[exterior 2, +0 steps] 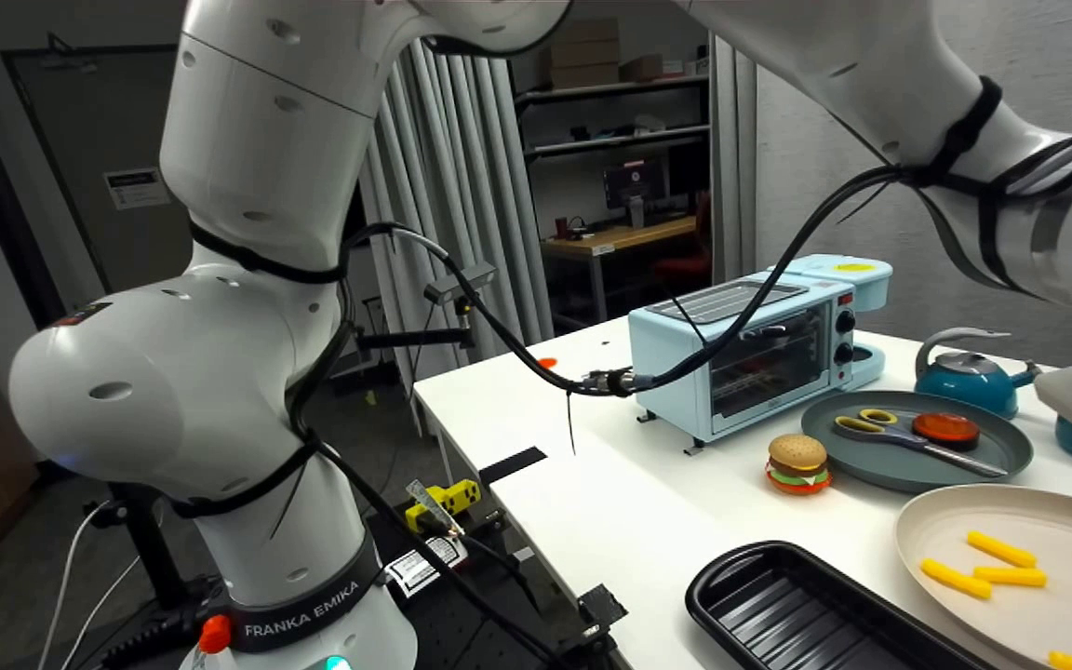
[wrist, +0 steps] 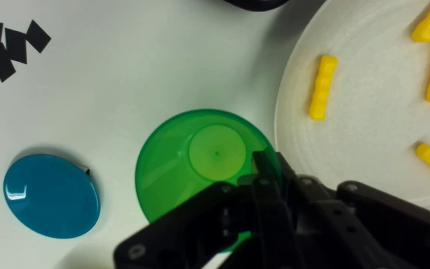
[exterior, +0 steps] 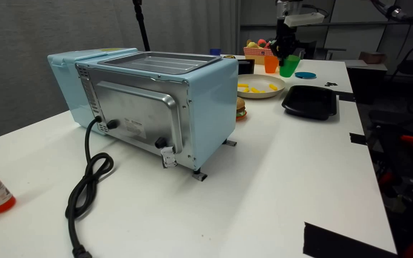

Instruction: Pick the green cup and pour the potato fries on the plate

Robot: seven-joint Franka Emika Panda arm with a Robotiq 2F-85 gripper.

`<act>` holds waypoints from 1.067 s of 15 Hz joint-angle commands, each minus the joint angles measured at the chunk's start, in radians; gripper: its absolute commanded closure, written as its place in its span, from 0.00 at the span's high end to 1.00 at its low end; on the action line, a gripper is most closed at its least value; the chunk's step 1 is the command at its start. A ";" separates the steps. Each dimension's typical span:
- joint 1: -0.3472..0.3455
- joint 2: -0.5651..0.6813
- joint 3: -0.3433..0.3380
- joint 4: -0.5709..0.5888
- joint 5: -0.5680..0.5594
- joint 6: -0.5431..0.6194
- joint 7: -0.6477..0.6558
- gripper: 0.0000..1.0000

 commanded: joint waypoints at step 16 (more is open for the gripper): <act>0.027 0.112 -0.040 0.153 0.031 -0.205 -0.049 0.55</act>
